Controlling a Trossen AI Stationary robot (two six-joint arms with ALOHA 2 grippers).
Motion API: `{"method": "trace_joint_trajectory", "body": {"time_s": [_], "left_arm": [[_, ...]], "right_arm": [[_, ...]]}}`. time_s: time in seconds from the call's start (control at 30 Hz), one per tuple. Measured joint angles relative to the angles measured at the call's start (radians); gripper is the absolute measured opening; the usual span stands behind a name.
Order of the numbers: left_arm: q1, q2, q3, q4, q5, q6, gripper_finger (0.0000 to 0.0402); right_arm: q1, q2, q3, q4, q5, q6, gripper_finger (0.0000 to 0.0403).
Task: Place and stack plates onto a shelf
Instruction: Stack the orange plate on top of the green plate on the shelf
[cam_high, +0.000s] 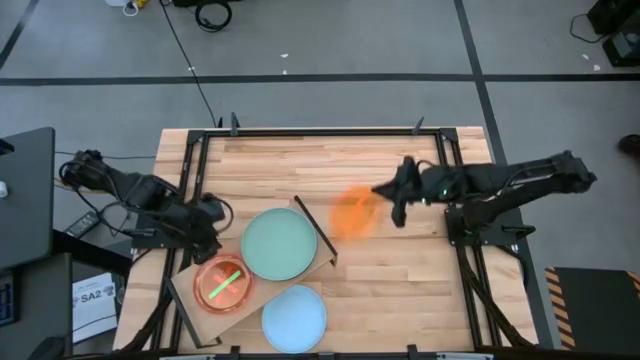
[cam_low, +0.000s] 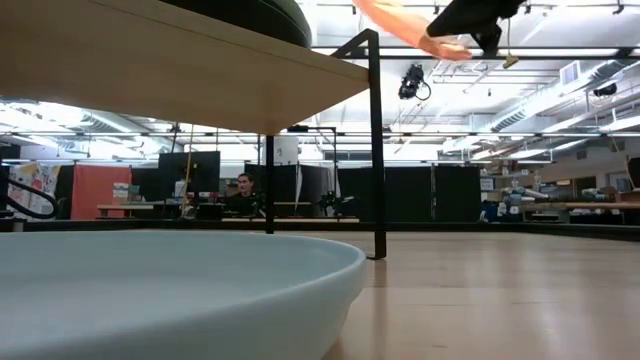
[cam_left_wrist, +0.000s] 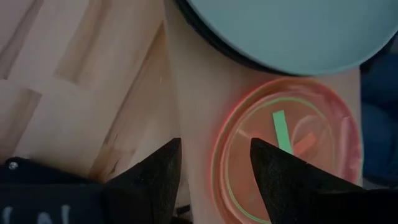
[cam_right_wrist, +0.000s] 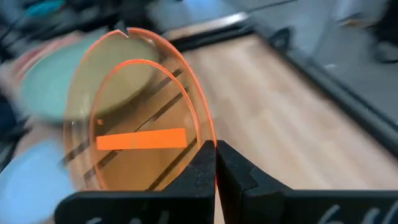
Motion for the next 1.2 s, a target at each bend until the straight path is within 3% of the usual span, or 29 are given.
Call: {"method": "trace_joint_trajectory", "body": {"time_s": [0.17,0.33,0.4,0.6,0.7,0.83,1.2], "left_arm": [[0.075,-0.086,0.0,-0.001,-0.032,0.04,0.0199],[0.172,-0.149,0.0,0.008,-0.181,0.099,0.0199],[0.21,-0.163,0.0,0.016,-0.269,0.12,0.0199],[0.297,-0.164,0.0,0.147,-0.678,0.198,0.0199],[0.333,-0.156,0.0,0.255,-0.804,0.269,0.0199],[0.376,-0.135,0.0,0.4,-0.856,0.38,0.0199],[0.48,0.004,0.0,0.641,-0.856,0.543,0.0199]], "right_arm": [[-0.13,-0.028,0.0,0.072,0.062,-0.078,0.0008],[-0.275,-0.005,0.0,0.237,0.072,-0.165,0.0008],[-0.327,0.018,0.0,0.307,0.07,-0.172,0.0008],[-0.441,0.128,0.0,0.532,0.067,-0.175,0.0008],[-0.478,0.192,0.0,0.647,0.067,-0.175,0.0008],[-0.508,0.279,0.0,0.806,0.065,-0.175,0.0008],[-0.52,0.486,0.0,1.169,0.014,-0.146,0.0008]]}}
